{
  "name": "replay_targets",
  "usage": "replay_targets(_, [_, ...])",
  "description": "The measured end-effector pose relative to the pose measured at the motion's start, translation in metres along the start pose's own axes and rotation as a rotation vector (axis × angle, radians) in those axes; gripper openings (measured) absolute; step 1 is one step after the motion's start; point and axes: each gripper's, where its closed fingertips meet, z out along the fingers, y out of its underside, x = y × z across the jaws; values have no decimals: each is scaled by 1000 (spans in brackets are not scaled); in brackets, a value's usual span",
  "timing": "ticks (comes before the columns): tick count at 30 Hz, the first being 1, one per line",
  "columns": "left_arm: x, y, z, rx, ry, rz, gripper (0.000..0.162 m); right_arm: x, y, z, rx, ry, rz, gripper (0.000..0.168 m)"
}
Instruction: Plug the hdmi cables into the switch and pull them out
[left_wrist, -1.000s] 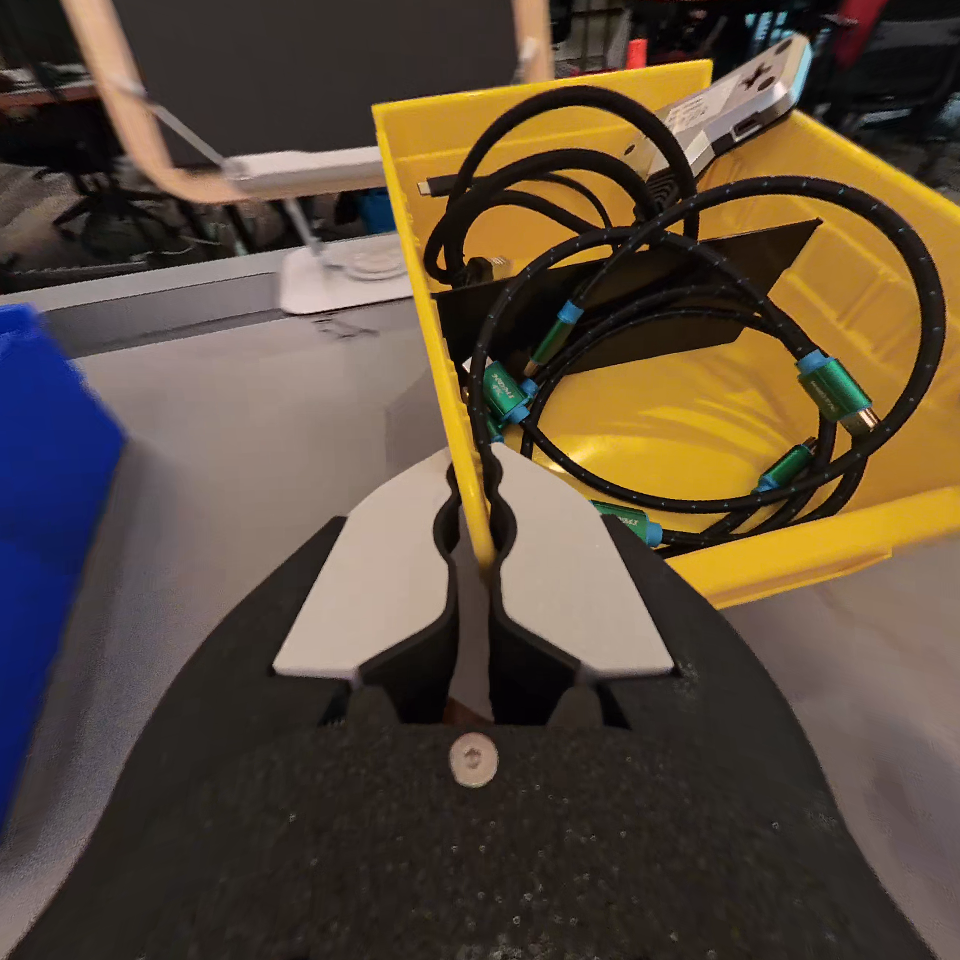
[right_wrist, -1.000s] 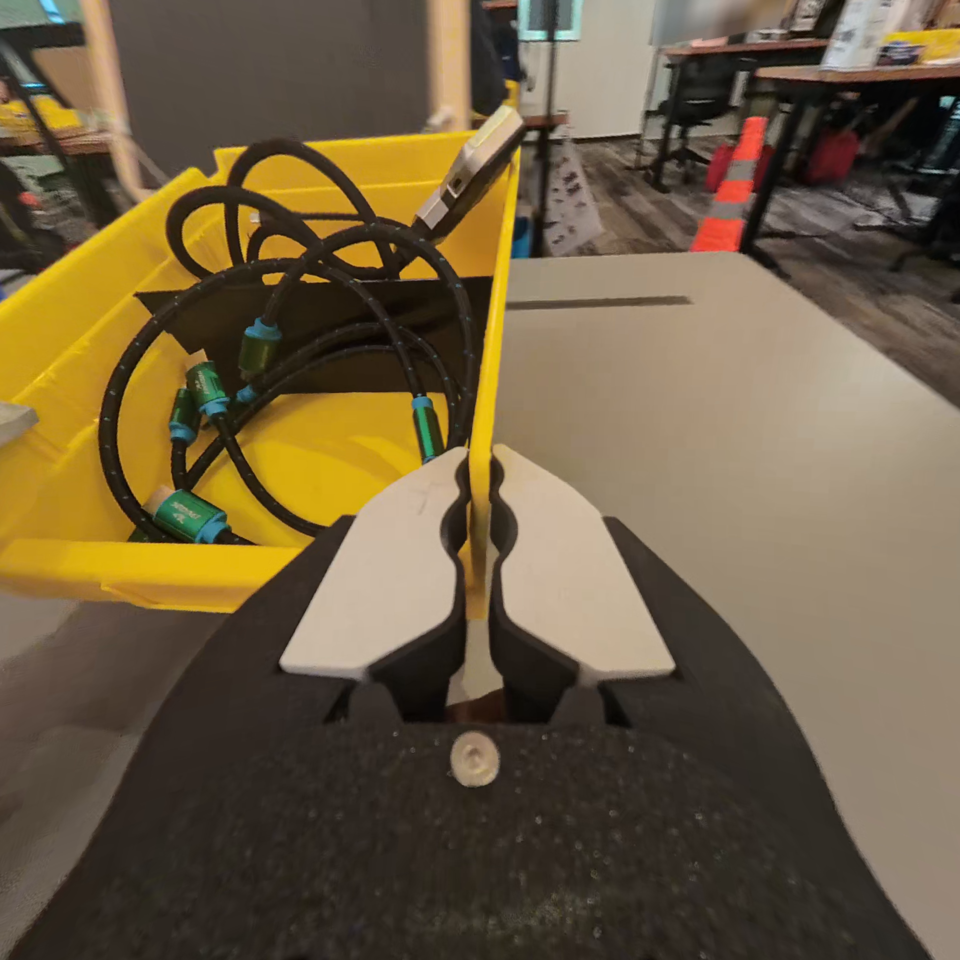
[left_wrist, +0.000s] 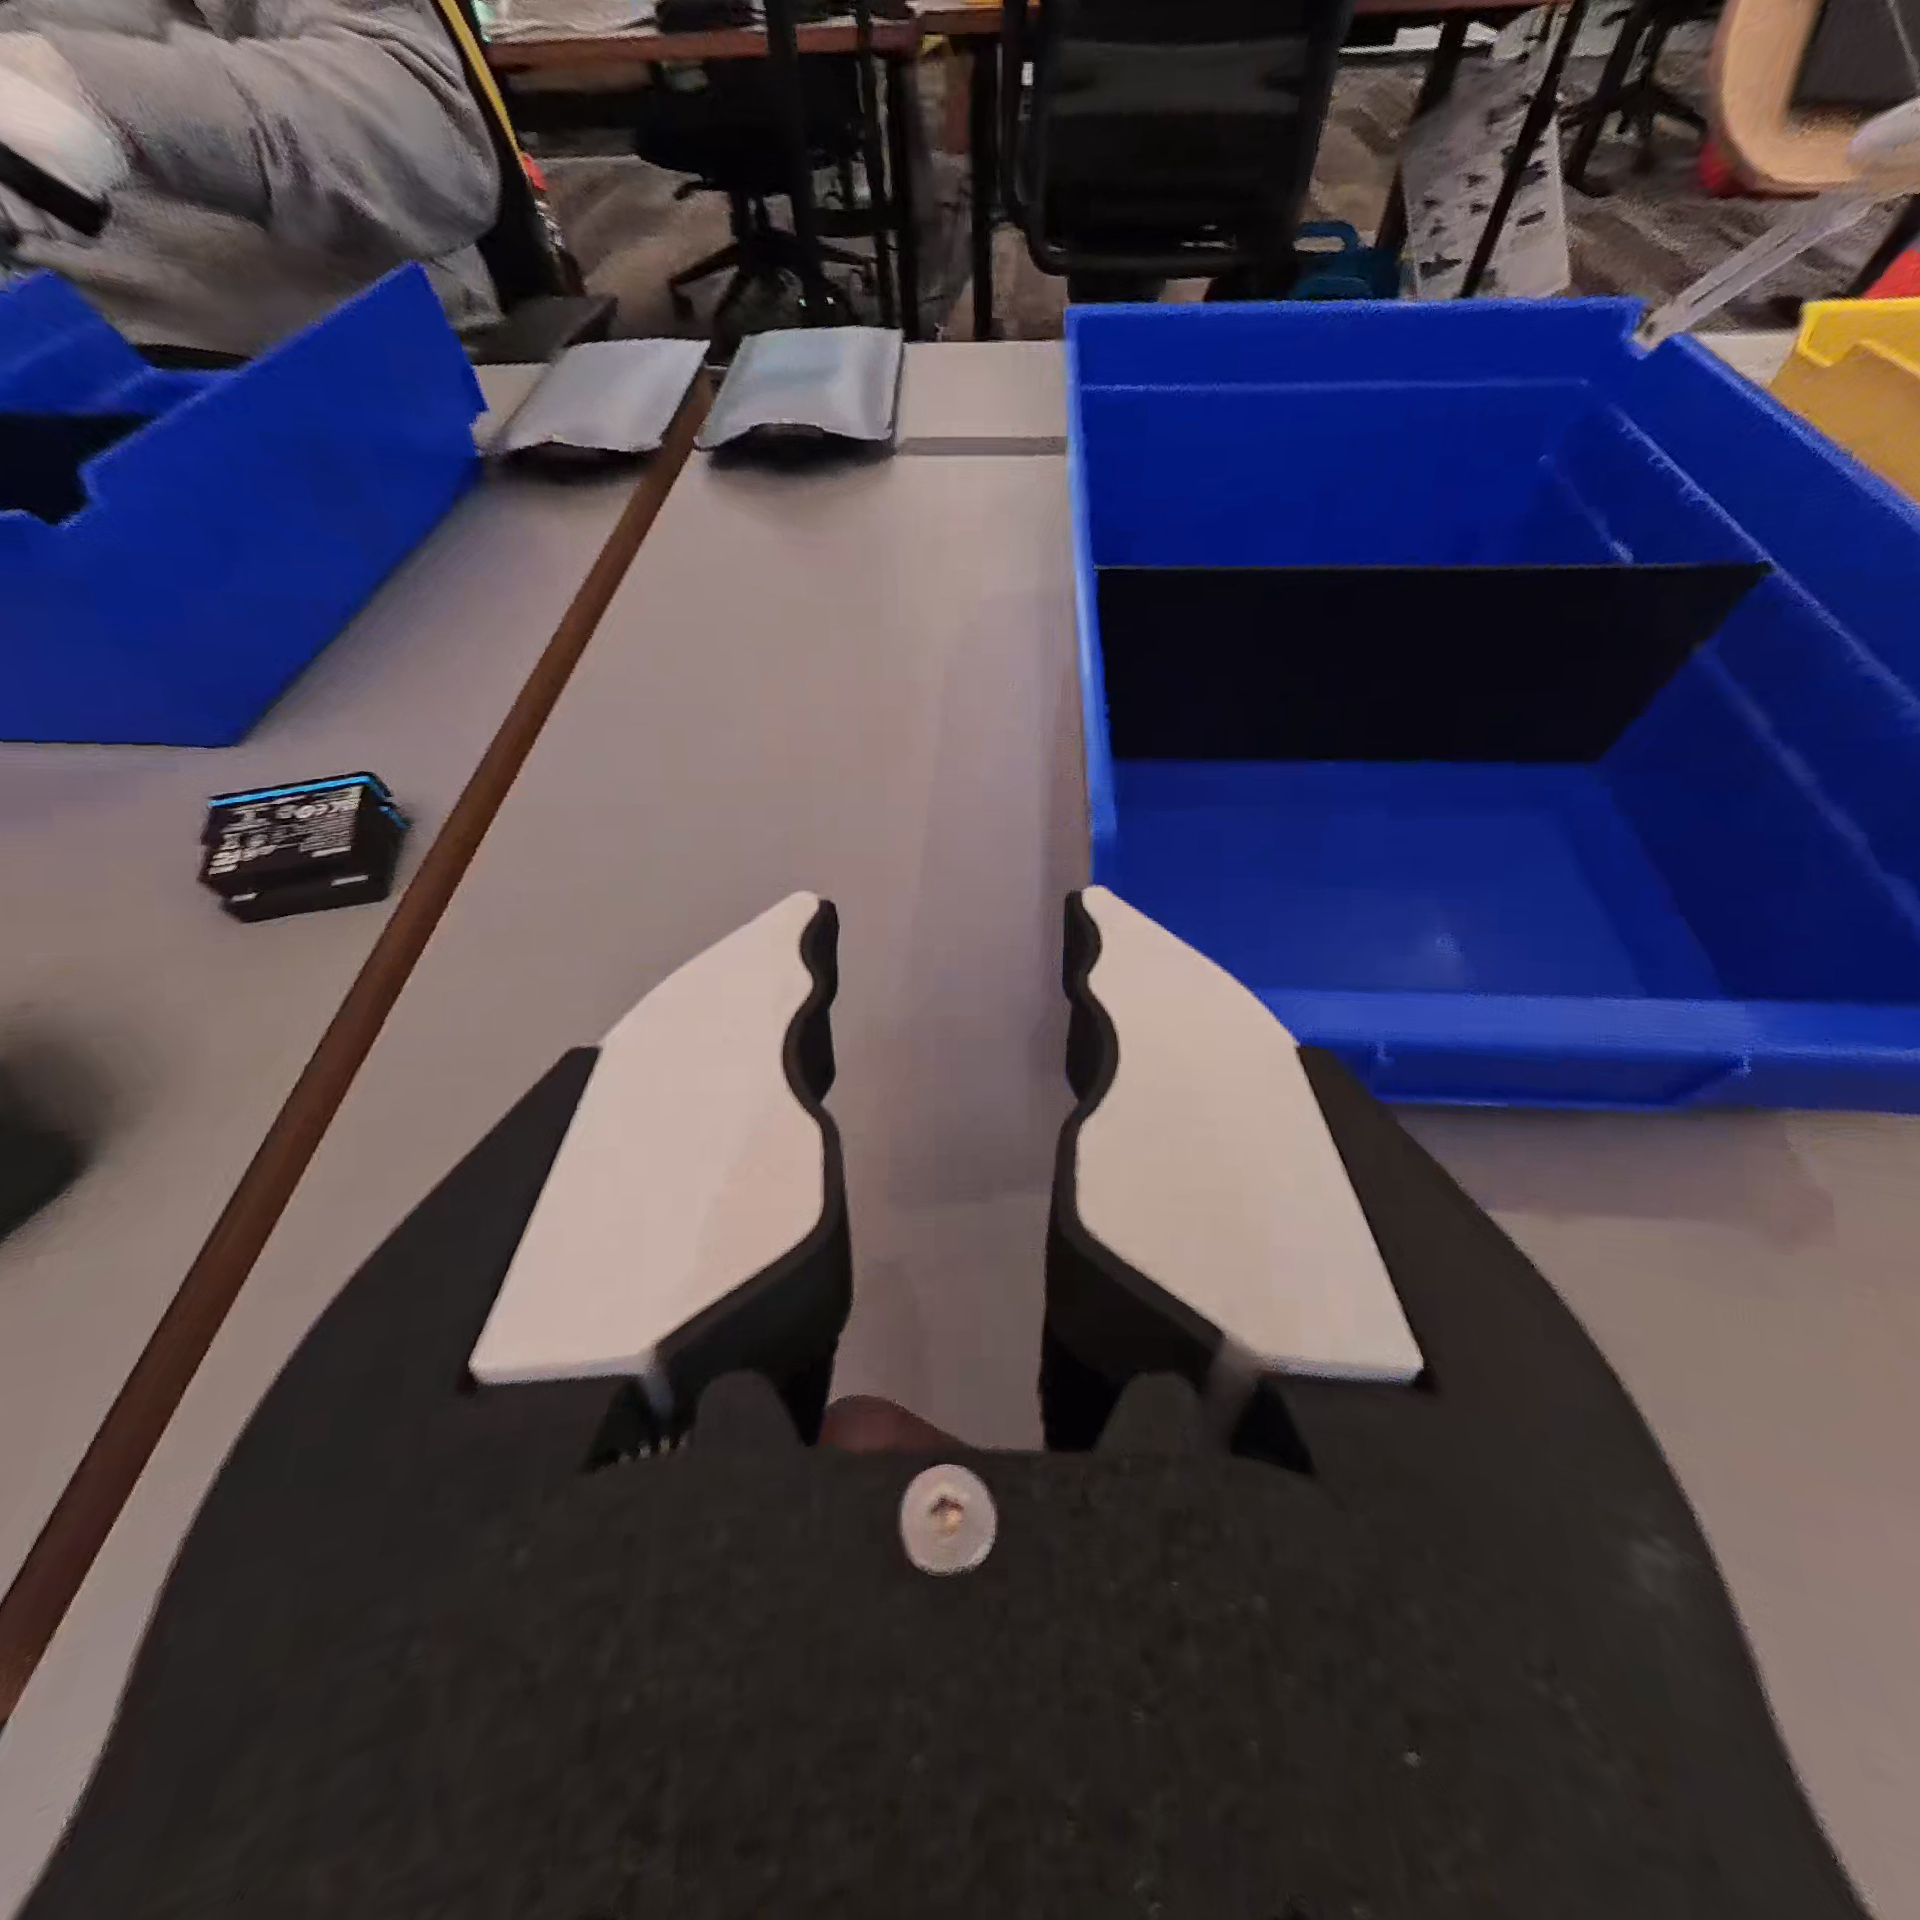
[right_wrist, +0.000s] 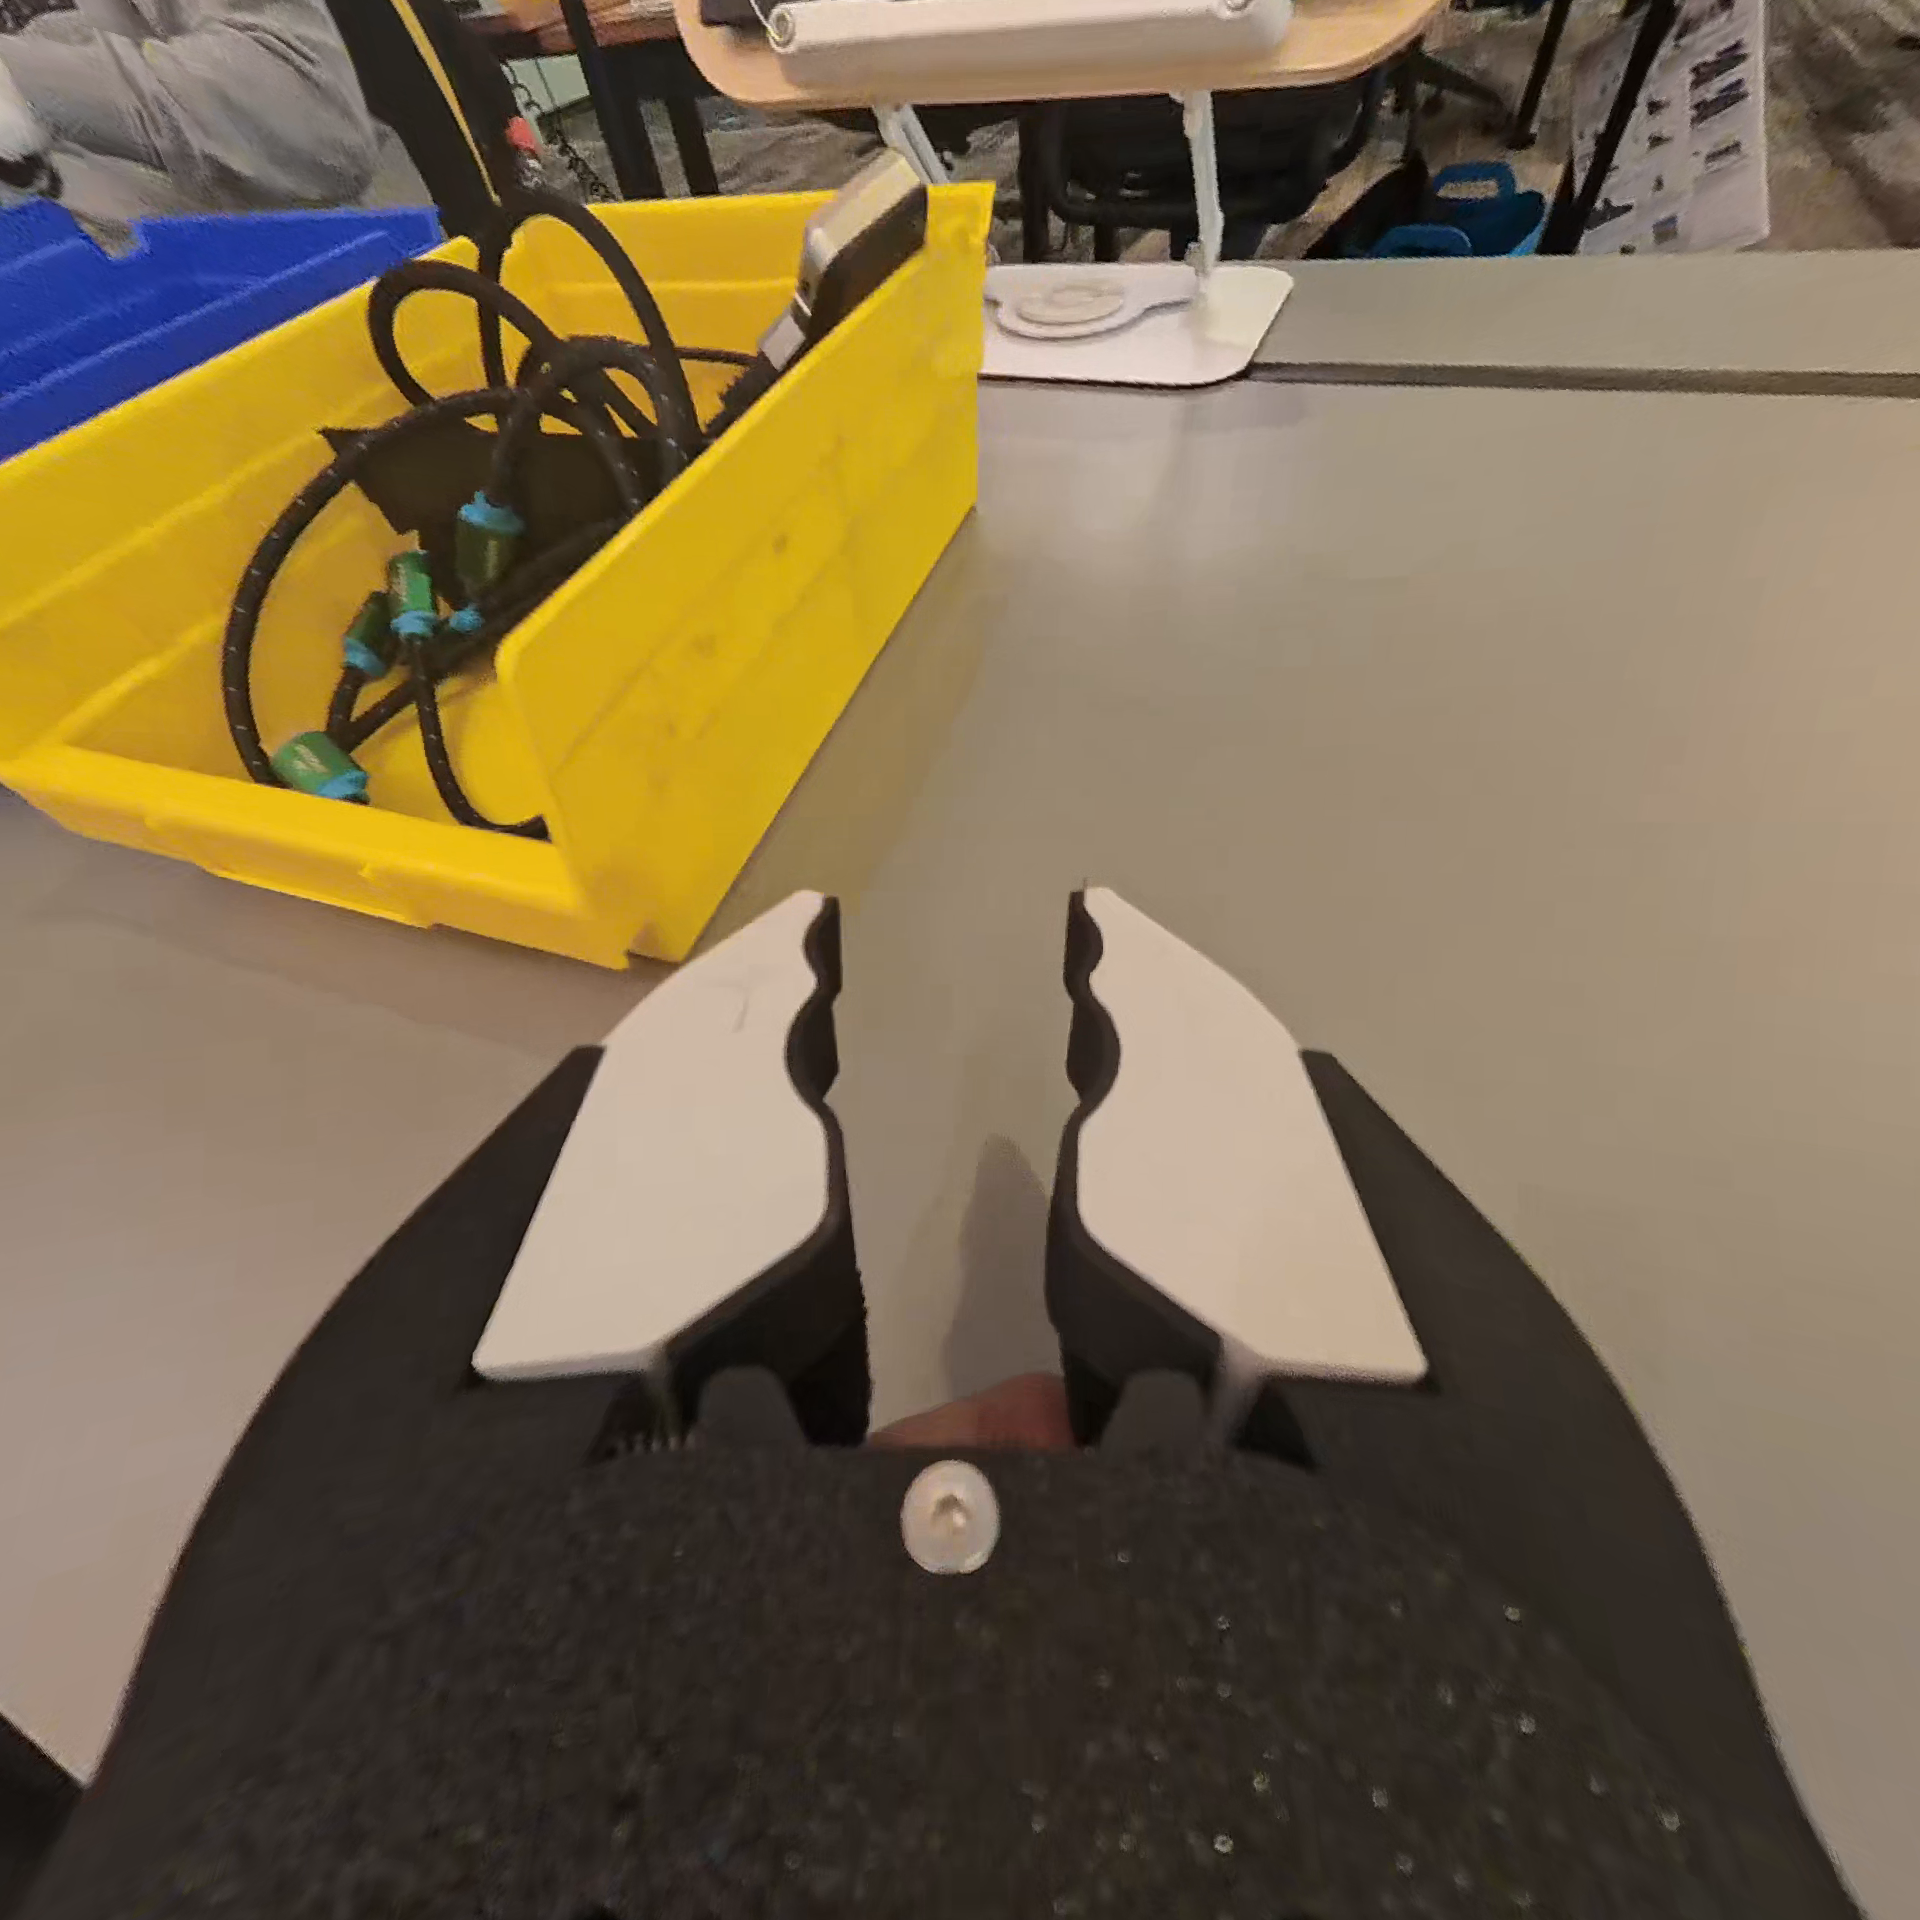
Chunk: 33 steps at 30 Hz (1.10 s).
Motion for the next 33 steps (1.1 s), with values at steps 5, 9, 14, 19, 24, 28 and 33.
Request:
replay_targets(5, [36,-11,35,0,248,-101,35,-8,0,-15,42,2,-56,39])
replay_targets(9, [35,-5,51,-70,139,0,29,-24,0,-20,60,-7,-153,38])
replay_targets(14, [37,-1,57,-46,156,-115,3,-62,5,-18,51,-76,-297,38])
replay_targets(19, [49,6,40,-74,101,-161,3,-160,19,-25,74,-318,-484,13])
replay_targets(24, [74,19,7,-111,33,-150,3,-258,11,8,12,-443,-333,19])
replay_targets(28, [79,28,-17,-131,2,-182,3,-287,-6,55,-37,-292,-197,40])
replay_targets(33, [72,37,-41,-132,-2,-197,3,-309,0,97,-112,-165,-243,40])
